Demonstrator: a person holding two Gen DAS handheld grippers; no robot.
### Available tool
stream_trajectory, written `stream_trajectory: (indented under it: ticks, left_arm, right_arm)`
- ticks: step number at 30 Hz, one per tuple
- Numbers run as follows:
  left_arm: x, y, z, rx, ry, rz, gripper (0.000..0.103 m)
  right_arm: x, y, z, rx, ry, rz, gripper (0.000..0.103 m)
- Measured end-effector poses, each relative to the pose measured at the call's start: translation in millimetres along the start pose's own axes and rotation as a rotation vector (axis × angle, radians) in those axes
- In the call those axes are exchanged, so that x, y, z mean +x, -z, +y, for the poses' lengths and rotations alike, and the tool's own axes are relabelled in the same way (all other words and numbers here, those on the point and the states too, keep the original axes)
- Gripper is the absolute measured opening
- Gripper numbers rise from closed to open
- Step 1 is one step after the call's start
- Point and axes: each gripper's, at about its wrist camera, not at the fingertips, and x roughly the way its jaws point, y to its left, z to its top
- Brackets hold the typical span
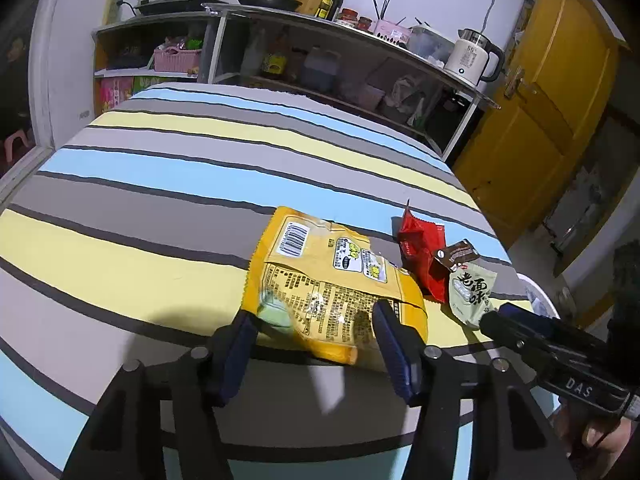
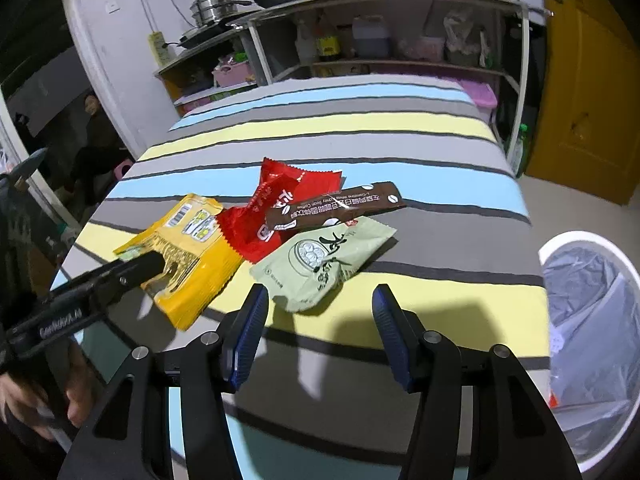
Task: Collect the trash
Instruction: 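Grasp the yellow snack packet with the left gripper while the right grasps the green packet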
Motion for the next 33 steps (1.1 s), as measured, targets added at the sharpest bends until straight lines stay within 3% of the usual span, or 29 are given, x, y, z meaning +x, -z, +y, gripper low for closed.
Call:
stream_trajectory:
  ticks: [4, 6, 9, 17, 33]
  left_arm:
    - [3, 0, -6, 0.024, -0.042, -0.002, 0.041]
    - [4, 0, -8, 0.032, -0.057, -0.003, 0.027]
    - [4, 0, -8, 0.036, -0.053, 0.000, 0.017]
    - [-7, 5, -9, 0.050, -0.028, -0.027, 0.011]
    - [-61, 12, -20, 0.075, -0.001, -0.111, 0.002]
  right_arm:
    - [6, -7, 0, 0.020, 0.004, 0.000, 0.055]
    - [9, -9, 2, 0.021, 0.026, 0.004, 0.037]
    - [12, -9, 5, 0.012, 0.048, 0.011, 0.023]
    - [-1, 0, 2, 0.005, 0.048, -0.013, 0.015]
    - [-58, 18, 11, -0.034, 0.104, -0.104, 0.014]
